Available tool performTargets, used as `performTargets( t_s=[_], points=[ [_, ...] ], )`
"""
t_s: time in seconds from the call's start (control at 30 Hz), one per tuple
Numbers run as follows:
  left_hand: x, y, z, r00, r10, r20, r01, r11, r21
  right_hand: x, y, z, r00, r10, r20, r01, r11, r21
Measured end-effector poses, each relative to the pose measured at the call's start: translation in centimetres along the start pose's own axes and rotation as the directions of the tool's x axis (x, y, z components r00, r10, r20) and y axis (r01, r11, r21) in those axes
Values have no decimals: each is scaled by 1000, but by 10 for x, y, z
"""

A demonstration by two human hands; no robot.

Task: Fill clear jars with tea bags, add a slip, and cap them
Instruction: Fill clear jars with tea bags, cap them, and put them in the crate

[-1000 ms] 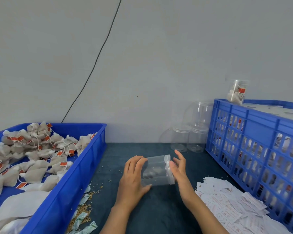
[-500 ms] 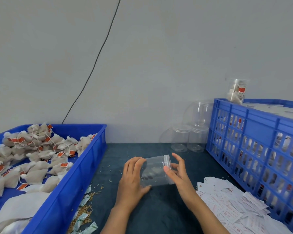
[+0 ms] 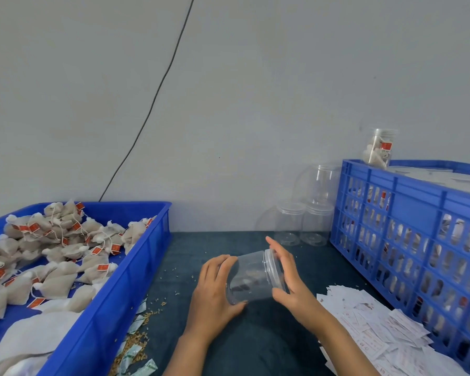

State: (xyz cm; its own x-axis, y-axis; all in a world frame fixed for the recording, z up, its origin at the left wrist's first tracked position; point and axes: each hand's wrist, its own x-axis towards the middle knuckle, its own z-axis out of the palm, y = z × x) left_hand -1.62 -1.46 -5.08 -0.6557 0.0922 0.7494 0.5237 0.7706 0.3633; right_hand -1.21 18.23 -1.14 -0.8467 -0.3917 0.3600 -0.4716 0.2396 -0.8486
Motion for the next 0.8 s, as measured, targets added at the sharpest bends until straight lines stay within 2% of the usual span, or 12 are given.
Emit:
performTargets(
  t_s=[0.1, 0.17, 0.23, 0.4, 0.6, 0.7, 0.8],
  points=[
    [0, -1, -1, 1000, -5, 10, 5, 1000, 20, 4, 2, 9, 990, 104, -91, -91, 987, 130],
    [0, -1, -1, 1000, -6, 18, 5, 999, 36, 8, 6, 12, 969, 193, -156, -175, 977, 122],
    [0, -2, -2, 1000, -14, 20, 13, 999, 36, 10, 10, 9, 961, 229, -154, -207, 968, 143],
    [0, -2, -1, 999, -36, 36, 35, 999, 19, 10, 10, -1, 990, 134, -53, -120, 970, 212],
    [1, 0, -3, 998, -36, 45, 36, 999, -9, 12, 8, 6, 971, 193, -139, -165, 968, 187],
    [2, 2, -4, 996, -76, 55, 80, 994, -76, 8, 1, -3, 986, 92, -140, -72, 987, 142],
    [2, 4, -5, 980, -153, 126, 171, 973, -154, 5, -7, -14, 998, 19, -67, -12, 995, 101]
  ],
)
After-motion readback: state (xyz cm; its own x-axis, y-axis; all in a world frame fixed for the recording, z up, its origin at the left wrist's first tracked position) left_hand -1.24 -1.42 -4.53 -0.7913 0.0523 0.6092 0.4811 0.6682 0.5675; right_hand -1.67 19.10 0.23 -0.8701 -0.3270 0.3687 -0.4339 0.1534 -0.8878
